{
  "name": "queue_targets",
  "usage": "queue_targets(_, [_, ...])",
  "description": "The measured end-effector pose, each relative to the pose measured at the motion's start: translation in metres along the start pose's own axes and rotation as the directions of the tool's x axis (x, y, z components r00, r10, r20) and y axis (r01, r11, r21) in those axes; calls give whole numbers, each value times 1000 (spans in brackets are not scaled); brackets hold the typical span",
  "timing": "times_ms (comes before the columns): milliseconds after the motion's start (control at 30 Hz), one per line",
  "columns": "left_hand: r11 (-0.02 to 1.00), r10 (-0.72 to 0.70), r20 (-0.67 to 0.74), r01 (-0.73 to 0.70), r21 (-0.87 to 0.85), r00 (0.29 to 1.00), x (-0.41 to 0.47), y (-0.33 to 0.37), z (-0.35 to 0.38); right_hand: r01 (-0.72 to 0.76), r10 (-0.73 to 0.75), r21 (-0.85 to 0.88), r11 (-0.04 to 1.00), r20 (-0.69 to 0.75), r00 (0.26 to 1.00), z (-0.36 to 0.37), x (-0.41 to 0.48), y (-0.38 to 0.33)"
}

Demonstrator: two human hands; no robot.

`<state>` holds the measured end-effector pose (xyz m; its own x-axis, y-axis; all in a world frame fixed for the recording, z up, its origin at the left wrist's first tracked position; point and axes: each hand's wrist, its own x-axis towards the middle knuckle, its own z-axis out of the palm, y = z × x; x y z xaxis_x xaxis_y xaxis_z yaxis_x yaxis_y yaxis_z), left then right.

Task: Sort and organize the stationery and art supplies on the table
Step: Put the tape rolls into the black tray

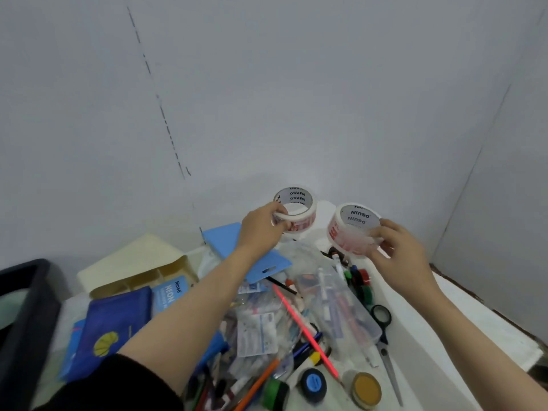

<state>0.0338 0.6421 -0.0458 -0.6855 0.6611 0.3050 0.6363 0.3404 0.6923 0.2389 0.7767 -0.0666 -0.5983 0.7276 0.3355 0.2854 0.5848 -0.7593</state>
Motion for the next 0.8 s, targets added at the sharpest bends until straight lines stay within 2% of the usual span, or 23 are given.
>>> queue_targets(267, [999, 6, -142, -13, -48, 990, -81, -42, -121, 152, -162, 108, 983, 98, 982, 48, -43, -99])
queue_targets(333, [1000, 0, -194, 1, 5, 981, -110, -53, -156, 182, -207, 167, 969, 141, 968, 65, -56, -125])
queue_targets(467, [981, -120, -258, 155, 117, 959, -171, -72, -226, 198, -267, 279, 939, 236, 934, 106, -85, -179])
queue_targets(567, [957, -150, -299, 215, 195, 942, -214, -88, -277, 221, -331, 360, 906, 279, 902, 139, -107, -215])
queue_targets(667, [935, -185, -297, 261, 241, 937, -249, -106, -319, 289, -404, 352, 890, 318, 858, 169, -127, -246])
queue_targets(800, [853, -198, -305, 317, 416, 932, -283, -129, -361, 349, -455, 313, 883, 392, 800, 205, -150, -279])
